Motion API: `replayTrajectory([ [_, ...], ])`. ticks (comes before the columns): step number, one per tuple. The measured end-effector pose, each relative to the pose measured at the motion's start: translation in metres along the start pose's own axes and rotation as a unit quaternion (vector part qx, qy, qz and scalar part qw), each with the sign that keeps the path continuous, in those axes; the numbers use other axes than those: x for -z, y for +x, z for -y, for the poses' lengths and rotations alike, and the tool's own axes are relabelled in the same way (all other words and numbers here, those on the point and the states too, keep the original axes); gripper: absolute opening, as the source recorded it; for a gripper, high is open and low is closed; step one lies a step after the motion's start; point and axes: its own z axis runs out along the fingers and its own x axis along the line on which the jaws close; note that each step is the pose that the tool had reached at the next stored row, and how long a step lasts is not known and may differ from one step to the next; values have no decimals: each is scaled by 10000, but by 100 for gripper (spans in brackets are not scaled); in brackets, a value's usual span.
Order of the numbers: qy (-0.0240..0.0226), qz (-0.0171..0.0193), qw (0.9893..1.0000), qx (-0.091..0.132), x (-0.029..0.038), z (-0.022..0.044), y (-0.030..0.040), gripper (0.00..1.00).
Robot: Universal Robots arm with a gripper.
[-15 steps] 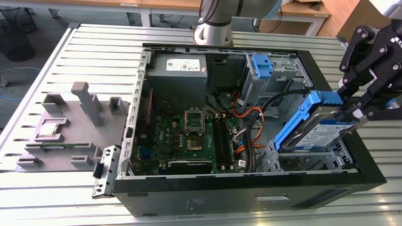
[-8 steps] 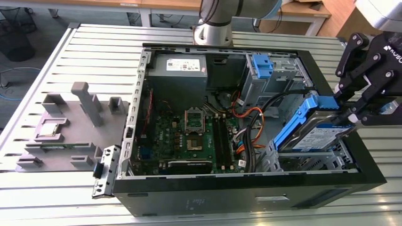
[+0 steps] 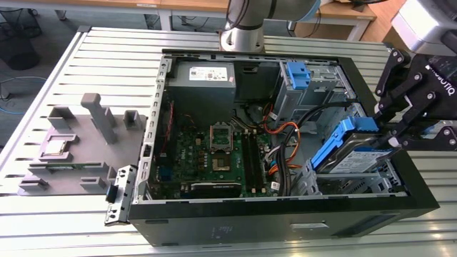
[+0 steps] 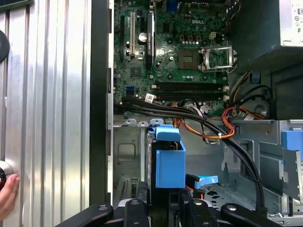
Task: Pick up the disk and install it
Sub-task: 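Insert the disk into the insertion slot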
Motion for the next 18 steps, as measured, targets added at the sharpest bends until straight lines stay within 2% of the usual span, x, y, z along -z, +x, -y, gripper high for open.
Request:
replayTrajectory([
  [14,2,1,10000,-25,-252,13,30,35],
  [18,2,0,10000,-26,-258,13,31,35],
])
